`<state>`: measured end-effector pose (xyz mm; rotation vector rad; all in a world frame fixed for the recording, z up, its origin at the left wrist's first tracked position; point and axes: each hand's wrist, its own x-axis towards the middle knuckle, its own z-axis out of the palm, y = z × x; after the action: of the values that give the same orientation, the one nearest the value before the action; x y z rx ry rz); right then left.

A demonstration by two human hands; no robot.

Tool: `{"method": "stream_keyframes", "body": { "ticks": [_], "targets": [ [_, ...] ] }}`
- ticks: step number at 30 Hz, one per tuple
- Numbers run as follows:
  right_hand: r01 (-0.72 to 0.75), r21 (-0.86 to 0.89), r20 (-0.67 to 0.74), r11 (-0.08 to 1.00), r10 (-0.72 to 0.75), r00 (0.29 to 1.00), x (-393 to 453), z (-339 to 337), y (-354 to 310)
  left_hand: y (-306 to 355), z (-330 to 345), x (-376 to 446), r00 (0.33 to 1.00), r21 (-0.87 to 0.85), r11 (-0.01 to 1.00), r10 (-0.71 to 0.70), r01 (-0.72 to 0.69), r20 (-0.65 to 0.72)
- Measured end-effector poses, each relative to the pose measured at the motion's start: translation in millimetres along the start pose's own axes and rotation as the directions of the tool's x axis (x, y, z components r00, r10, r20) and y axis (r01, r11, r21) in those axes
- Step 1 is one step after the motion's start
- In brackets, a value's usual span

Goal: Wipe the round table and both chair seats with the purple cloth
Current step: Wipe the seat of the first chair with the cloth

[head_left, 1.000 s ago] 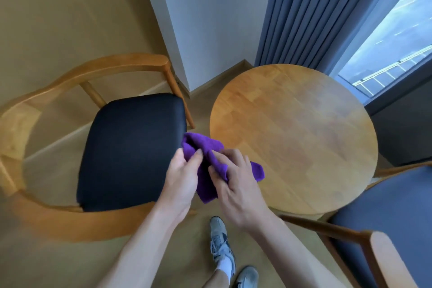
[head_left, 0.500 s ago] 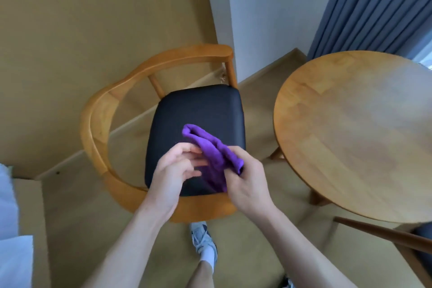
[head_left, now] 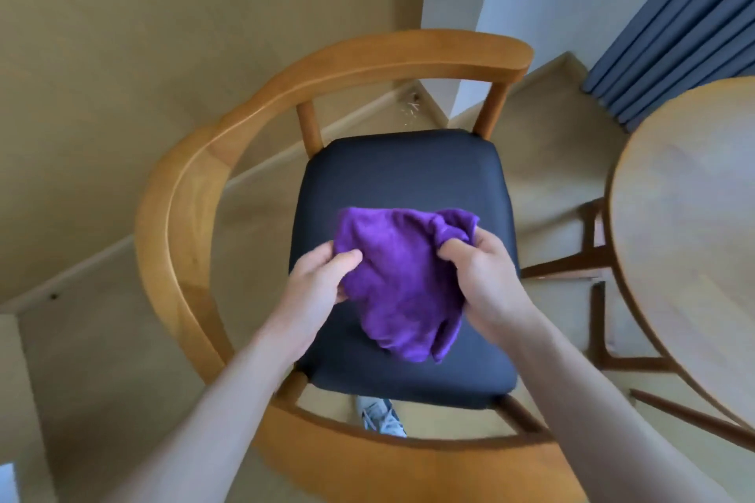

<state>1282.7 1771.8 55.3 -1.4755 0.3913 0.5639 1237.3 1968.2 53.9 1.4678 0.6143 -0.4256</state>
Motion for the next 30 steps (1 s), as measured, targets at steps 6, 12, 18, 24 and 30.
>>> {"method": "stream_keyframes", "body": {
  "ticks": [6,12,18,24,30],
  "targets": [
    [0.126,-0.37,-0.039,0.92,-0.151,0.988,90,40,-16,5,-42,87,0.985,0.332,0.939,0.134,-0.091,-0.108],
    [0.206,-0.839,0.059,0.504,-0.293,0.954,120,63,20,-21,-61,142,0.969,0.641,0.764,0.205,-0.071,-0.138],
    [0.377,-0.916,0.361,0.14,-0.125,0.924,141,87,82,-53,-64,152,0.993,0.905,0.424,0.116,-0.031,-0.02],
    [0.331,-0.943,0.322,0.035,-0.154,0.934,207,107,104,-72,-69,193,0.999,0.928,0.369,0.006,0.047,-0.053],
    [0.242,-0.97,0.238,-0.012,-0.237,0.942,219,133,120,-76,-79,197,0.998,0.911,0.413,0.043,0.015,-0.036]
  ]
}}
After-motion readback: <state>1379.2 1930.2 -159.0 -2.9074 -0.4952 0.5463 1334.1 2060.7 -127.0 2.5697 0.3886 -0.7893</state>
